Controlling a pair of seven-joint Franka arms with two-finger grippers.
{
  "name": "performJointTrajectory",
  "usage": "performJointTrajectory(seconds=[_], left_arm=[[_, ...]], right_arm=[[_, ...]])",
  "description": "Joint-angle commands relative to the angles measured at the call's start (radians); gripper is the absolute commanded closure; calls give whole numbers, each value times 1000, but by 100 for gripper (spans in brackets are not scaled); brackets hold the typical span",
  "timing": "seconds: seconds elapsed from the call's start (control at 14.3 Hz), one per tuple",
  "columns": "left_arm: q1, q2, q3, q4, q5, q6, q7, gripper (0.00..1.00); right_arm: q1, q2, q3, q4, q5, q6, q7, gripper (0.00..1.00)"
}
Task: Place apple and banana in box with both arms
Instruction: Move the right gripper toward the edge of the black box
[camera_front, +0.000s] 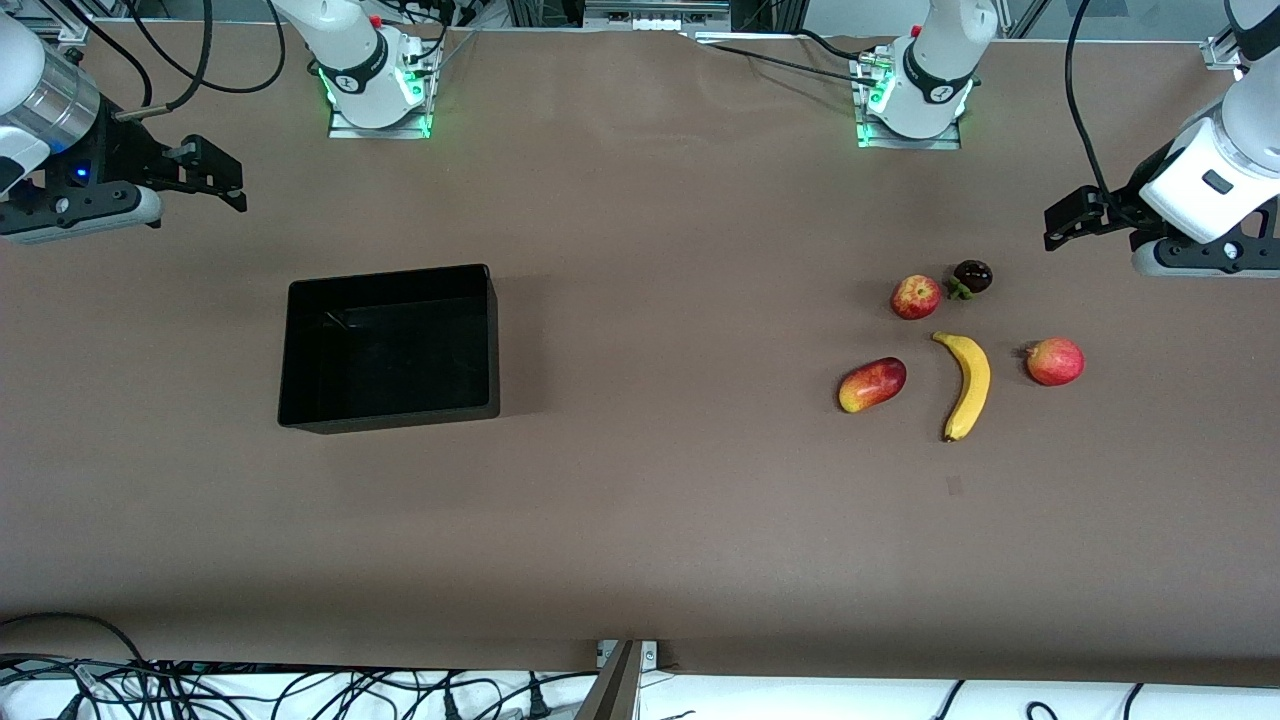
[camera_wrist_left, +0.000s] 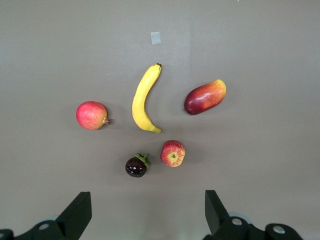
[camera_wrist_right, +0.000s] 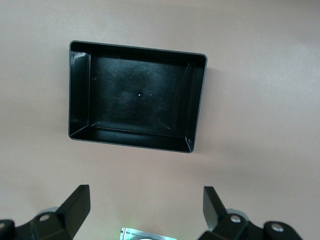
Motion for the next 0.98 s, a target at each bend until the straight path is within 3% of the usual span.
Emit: performJointTrajectory(seconds=[0.0, 0.42, 0.56, 0.91], left_arm=[[0, 12, -1, 31, 5, -32, -2, 0], [-2, 12, -3, 32, 3, -37, -2, 0], [-2, 12, -3, 32, 3, -37, -2, 0], [-3, 12, -3, 32, 3, -38, -2, 0]], right_arm=[[2, -7, -1, 13, -16, -13, 21, 0], [-3, 7, -7, 0, -19, -14, 0, 0], [-7, 10, -20, -55, -21, 24, 0, 0], [-8, 47, -99, -343, -35, 373, -29, 0]])
